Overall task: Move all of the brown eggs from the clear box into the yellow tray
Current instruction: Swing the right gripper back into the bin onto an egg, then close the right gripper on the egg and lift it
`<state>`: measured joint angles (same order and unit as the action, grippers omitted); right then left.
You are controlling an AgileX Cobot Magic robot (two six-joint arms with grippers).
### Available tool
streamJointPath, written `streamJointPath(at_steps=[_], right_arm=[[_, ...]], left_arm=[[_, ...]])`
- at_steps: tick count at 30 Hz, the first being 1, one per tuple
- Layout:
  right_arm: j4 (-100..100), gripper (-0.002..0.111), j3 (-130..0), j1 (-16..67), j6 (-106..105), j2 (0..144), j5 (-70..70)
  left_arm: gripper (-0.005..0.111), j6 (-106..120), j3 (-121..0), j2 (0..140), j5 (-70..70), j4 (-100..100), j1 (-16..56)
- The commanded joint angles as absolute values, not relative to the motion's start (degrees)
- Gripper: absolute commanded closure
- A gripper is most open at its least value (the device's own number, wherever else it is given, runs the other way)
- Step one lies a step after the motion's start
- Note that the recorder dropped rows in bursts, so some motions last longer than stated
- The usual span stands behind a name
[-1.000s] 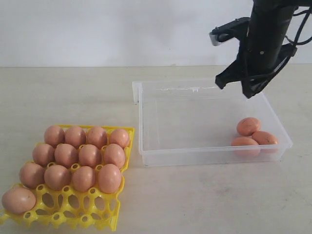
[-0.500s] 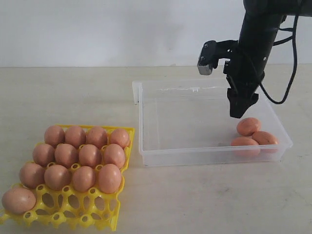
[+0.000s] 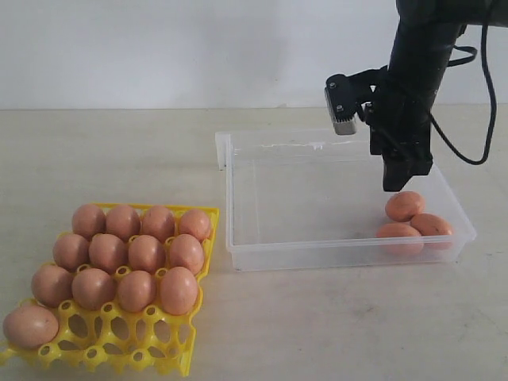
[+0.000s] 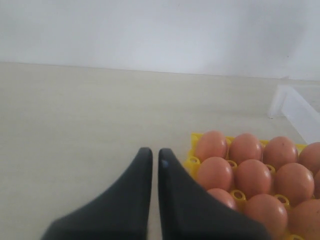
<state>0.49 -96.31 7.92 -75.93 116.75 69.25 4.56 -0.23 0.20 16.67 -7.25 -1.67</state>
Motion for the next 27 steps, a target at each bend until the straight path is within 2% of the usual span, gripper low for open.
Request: streamJointPath(at_steps=[1,11,27], right_arm=[[0.0,0.046,-96.6,7.8,-78.6,117.1,66.6],[-9.5,0.046,-96.6,7.4,-72.4,124.0,68.7],[-7.8,0.046,-96.6,4.5,-72.5,127.9,65.6]], left_arm=[[0.103,4.6,0.0,0.0,16.3,-6.9,-1.4],[0.103,4.6,0.0,0.0,16.3,-6.9,-1.4],[0.103,4.6,0.0,0.0,16.3,-6.9,-1.4]])
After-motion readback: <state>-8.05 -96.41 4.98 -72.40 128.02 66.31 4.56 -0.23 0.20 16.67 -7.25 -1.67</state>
